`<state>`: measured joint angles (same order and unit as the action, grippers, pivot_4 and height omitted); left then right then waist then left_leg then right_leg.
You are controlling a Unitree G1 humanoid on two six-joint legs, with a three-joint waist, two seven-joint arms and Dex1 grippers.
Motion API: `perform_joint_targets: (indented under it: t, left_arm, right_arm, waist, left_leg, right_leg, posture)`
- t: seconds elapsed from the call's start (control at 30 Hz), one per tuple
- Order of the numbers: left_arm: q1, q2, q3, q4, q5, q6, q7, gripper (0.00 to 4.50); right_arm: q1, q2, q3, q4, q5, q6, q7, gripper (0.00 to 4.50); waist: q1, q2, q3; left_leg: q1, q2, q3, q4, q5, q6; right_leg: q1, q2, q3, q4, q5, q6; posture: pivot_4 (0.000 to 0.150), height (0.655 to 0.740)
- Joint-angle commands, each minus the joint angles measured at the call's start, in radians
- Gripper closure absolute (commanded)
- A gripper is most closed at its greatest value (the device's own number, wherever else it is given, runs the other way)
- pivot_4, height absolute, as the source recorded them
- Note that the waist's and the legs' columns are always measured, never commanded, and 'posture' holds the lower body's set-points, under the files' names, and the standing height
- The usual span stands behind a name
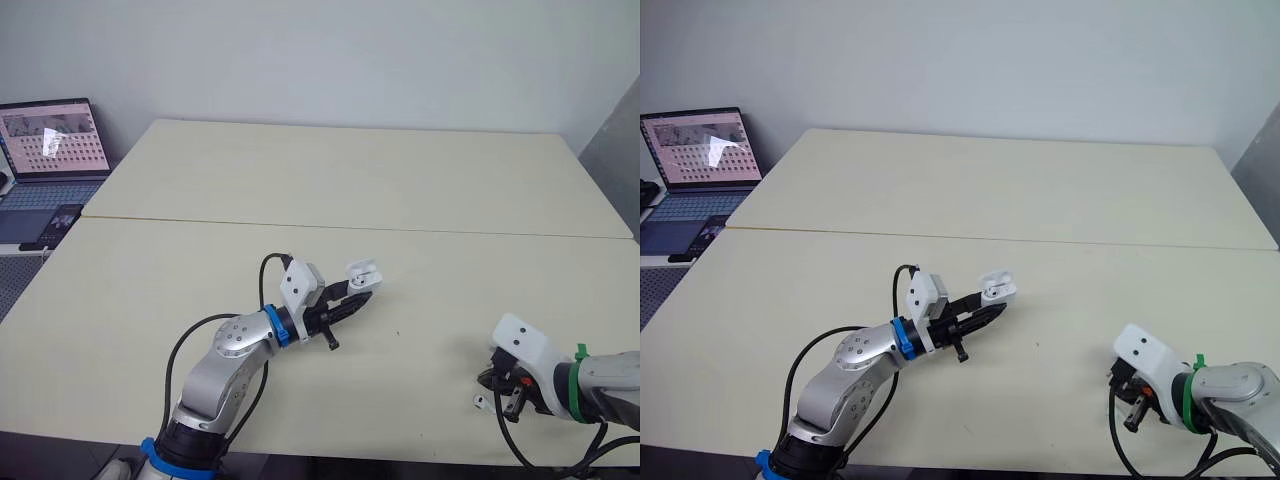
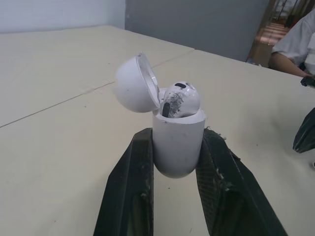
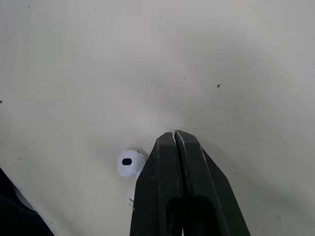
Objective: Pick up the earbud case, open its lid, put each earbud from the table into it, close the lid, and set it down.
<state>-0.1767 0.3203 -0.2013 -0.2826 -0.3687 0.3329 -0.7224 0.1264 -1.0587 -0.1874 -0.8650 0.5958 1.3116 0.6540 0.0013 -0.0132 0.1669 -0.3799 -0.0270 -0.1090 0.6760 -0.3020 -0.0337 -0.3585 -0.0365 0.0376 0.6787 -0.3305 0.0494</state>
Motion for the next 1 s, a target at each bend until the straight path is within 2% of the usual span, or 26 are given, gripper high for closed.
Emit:
perform_joint_targets:
  t: [0.03, 0.27, 0.47, 0.7, 1.0]
  left_arm:
    - [-0.007, -0.003, 0.002, -0.032, -0.002, -0.016, -0.001, 3.7]
    - [-0.009, -0.004, 0.002, -0.036, -0.007, -0.009, -0.001, 3.7]
    - [-0.015, -0.006, 0.0, -0.028, -0.004, -0.013, -0.006, 3.7]
    - [-0.014, -0.008, 0.001, -0.012, 0.002, -0.026, -0.014, 3.7]
    - [0.001, -0.003, -0.001, -0.001, 0.008, -0.049, -0.021, 3.7]
  right_arm:
    - [-0.006, -0.005, -0.083, -0.049, 0.052, 0.026, 0.03, 4.47]
    - [0.078, -0.023, -0.158, -0.134, 0.175, 0.095, 0.096, 4.47]
    - [0.158, -0.032, -0.104, -0.126, 0.128, 0.064, 0.043, 4.47]
    - [0.17, -0.02, -0.024, -0.073, 0.061, 0.01, -0.02, 4.47]
    - [0.177, -0.041, -0.005, -0.05, 0.011, -0.016, -0.046, 4.47]
  waist:
    - [0.0, 0.0, 0.0]
    - [0.001, 0.0, 0.0]
    - [0.0, 0.0, 0.0]
    - [0.0, 0.0, 0.0]
    - [0.0, 0.0, 0.0]
  left_leg:
    - [0.0, 0.0, 0.0, 0.0, 0.0, 0.0]
    - [0.0, 0.0, 0.0, 0.0, 0.0, 0.0]
    - [0.0, 0.0, 0.0, 0.0, 0.0, 0.0]
    - [0.0, 0.0, 0.0, 0.0, 0.0, 0.0]
    - [0.0, 0.0, 0.0, 0.0, 0.0, 0.0]
  right_leg:
    - [0.0, 0.0, 0.0, 0.0, 0.0, 0.0]
    - [0.0, 0.0, 0.0, 0.0, 0.0, 0.0]
    - [0.0, 0.0, 0.0, 0.0, 0.0, 0.0]
    - [0.0, 0.0, 0.0, 0.0, 0.0, 0.0]
    - [0.0, 0.0, 0.0, 0.0, 0.0, 0.0]
  posture:
    - [0.15, 0.74]
    - [0.15, 0.74]
    - [0.15, 0.74]
    - [0.15, 0.74]
    - [0.15, 0.74]
